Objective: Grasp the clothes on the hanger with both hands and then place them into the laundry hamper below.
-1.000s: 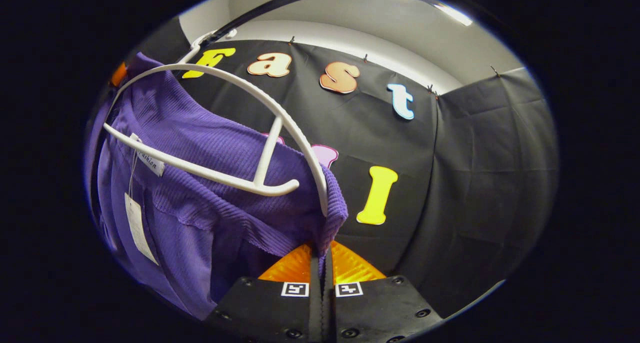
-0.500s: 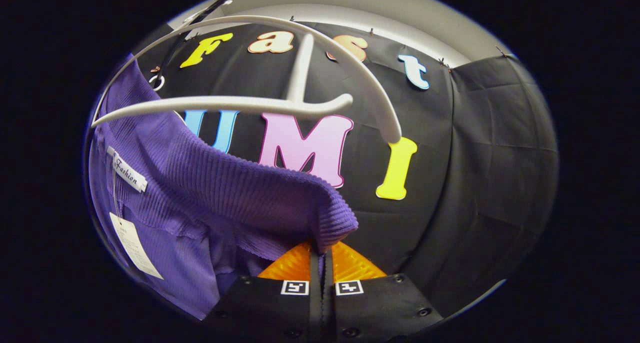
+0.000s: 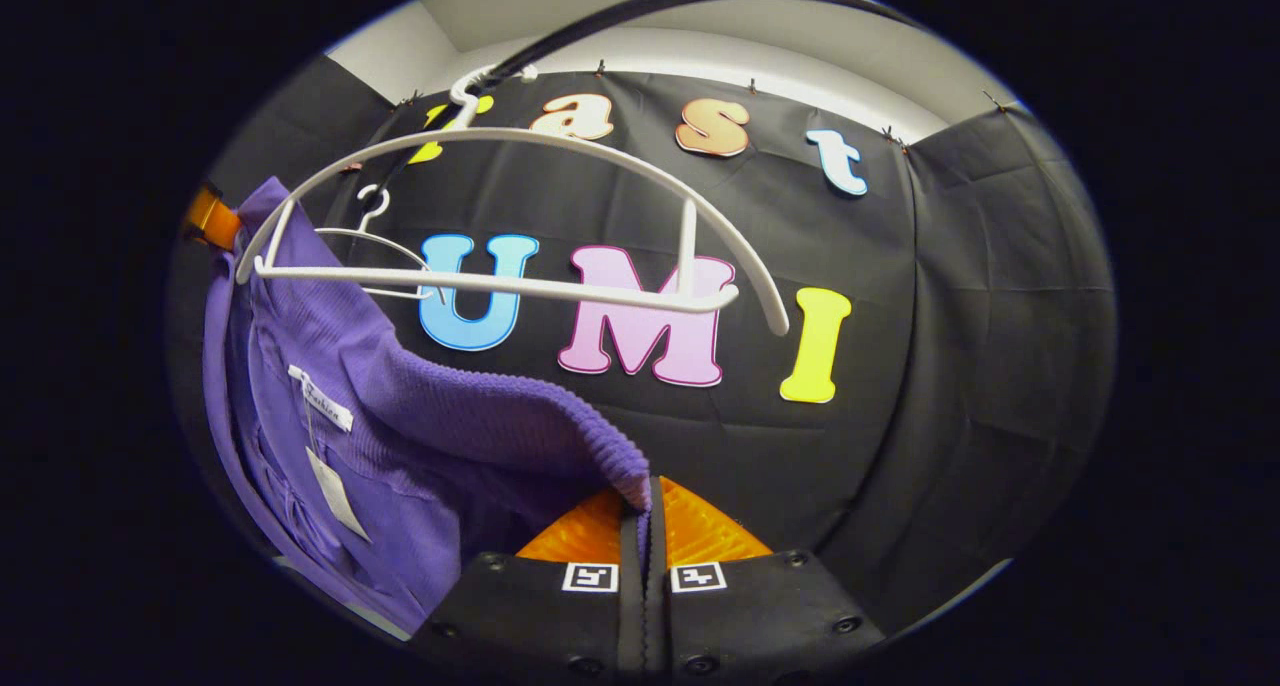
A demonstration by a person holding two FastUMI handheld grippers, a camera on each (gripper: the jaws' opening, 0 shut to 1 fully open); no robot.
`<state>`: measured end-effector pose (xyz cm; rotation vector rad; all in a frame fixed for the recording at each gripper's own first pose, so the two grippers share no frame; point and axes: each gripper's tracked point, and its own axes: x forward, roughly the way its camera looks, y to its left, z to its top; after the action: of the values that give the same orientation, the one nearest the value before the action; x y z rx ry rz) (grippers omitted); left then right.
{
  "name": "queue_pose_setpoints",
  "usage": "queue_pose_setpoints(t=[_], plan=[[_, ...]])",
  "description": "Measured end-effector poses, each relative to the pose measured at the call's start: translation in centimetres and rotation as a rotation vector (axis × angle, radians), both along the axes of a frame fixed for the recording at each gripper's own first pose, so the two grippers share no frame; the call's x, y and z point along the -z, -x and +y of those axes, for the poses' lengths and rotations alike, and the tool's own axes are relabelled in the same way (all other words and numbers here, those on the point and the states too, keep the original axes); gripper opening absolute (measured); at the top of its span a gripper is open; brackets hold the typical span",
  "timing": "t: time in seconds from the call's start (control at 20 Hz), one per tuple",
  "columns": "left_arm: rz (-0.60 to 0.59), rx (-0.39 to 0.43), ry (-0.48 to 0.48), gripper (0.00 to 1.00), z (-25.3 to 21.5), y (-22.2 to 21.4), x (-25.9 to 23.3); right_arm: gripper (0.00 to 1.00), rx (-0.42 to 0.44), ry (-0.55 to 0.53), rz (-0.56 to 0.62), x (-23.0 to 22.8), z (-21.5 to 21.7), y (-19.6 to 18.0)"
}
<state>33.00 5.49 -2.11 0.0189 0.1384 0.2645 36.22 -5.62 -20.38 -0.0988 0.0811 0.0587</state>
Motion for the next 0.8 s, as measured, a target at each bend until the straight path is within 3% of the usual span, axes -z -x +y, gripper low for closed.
queue_pose_setpoints(t=[0.3, 0.55, 0.8], plan=[[0.07, 0.003, 0.003, 0.05, 1.1, 2.7, 4.6, 0.05, -0.042, 0.011, 0.029, -0.8, 1.6, 3.1], [0.145, 0.074, 0.035, 0.05, -0.7, 5.1, 10.0, 0.05, -0.096, 0.024, 0.048, -1.0, 4.0, 6.4], [0.162, 0.174, 0.085, 0.05, -4.9, 6.5, 10.1, 0.04, -0.188, -0.001, 0.022, -4.7, 8.4, 8.4]])
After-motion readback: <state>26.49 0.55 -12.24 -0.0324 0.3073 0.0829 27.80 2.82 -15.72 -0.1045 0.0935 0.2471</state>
